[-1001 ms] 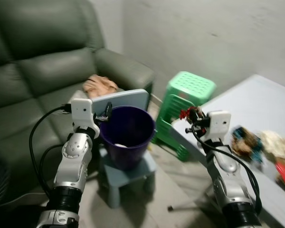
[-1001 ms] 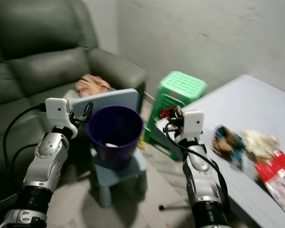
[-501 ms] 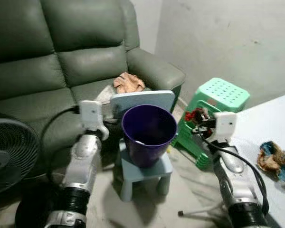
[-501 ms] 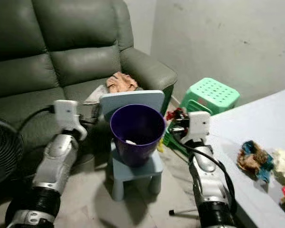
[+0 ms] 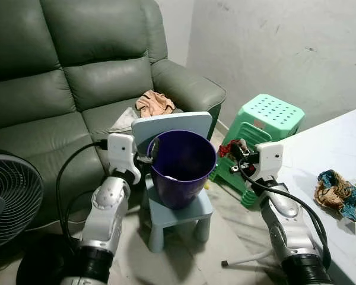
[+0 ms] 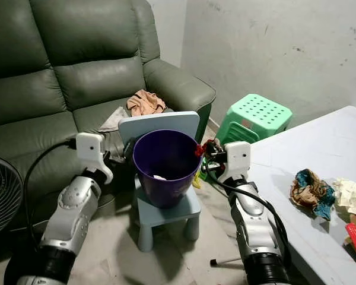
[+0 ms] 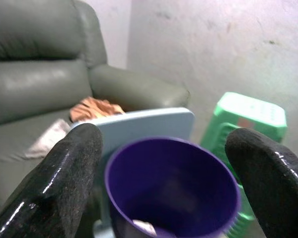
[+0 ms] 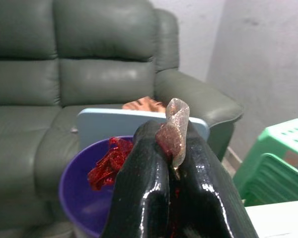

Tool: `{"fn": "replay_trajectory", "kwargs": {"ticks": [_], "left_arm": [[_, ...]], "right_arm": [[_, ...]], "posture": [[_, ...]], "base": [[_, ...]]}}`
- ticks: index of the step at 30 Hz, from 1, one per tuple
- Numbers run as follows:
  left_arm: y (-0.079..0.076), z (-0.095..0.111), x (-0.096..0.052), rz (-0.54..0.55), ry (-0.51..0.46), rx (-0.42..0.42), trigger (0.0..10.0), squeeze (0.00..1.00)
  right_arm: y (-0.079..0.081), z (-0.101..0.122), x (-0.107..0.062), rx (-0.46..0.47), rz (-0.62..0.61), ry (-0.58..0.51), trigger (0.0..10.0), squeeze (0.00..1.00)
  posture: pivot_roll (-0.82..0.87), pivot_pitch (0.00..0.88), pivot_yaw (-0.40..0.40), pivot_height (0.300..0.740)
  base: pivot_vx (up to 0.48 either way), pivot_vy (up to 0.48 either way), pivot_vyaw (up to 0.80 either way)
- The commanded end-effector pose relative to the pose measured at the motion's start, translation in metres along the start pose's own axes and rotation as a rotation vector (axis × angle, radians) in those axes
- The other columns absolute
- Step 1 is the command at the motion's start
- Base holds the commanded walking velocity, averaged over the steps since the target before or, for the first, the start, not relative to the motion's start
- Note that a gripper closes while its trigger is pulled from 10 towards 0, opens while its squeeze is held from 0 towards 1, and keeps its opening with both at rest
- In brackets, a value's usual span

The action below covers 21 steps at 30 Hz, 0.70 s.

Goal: Picking trash to rubbish bin

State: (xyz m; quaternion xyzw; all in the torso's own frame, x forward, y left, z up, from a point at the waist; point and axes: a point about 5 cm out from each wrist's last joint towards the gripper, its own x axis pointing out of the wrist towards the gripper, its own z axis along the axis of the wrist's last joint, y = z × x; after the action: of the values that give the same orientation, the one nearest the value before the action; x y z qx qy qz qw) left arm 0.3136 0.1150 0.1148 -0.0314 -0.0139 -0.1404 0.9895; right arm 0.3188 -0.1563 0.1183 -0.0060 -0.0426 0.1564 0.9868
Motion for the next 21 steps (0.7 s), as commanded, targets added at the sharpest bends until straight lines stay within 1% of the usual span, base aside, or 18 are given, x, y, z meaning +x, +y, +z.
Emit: {"fn": "replay_trajectory", "kwargs": {"ticks": [1, 8, 11, 21], "left_arm": [[-0.004, 0.004, 0.000, -0.031, -0.010, 0.007, 10.0, 0.00], [-0.002, 0.006, -0.002, -0.022, -0.025, -0.034, 10.0, 0.00], [0.000, 0.009, -0.002, -0.015, -0.032, -0.028, 10.0, 0.00], [0.004, 0.013, 0.000, -0.003, -0.039, -0.031, 10.0, 0.00]], "right_arm": [[-0.001, 0.000, -0.001, -0.018, 0.024, 0.014, 10.0, 0.00], [0.007, -0.002, -0.001, -0.027, 0.069, 0.020, 10.0, 0.00], [0.011, -0.001, 0.000, -0.026, 0.099, 0.015, 10.0, 0.00], [0.014, 0.001, 0.003, -0.027, 0.122, 0.006, 10.0, 0.00]], "posture": [[0.03, 0.000, -0.103, 0.740], [0.04, 0.000, -0.110, 0.740], [0.04, 0.000, -0.112, 0.740], [0.05, 0.000, -0.118, 0.740]], "base": [[0.000, 0.000, 0.00], [0.000, 0.000, 0.00], [0.341, 0.000, 0.00], [0.361, 0.000, 0.00]]}}
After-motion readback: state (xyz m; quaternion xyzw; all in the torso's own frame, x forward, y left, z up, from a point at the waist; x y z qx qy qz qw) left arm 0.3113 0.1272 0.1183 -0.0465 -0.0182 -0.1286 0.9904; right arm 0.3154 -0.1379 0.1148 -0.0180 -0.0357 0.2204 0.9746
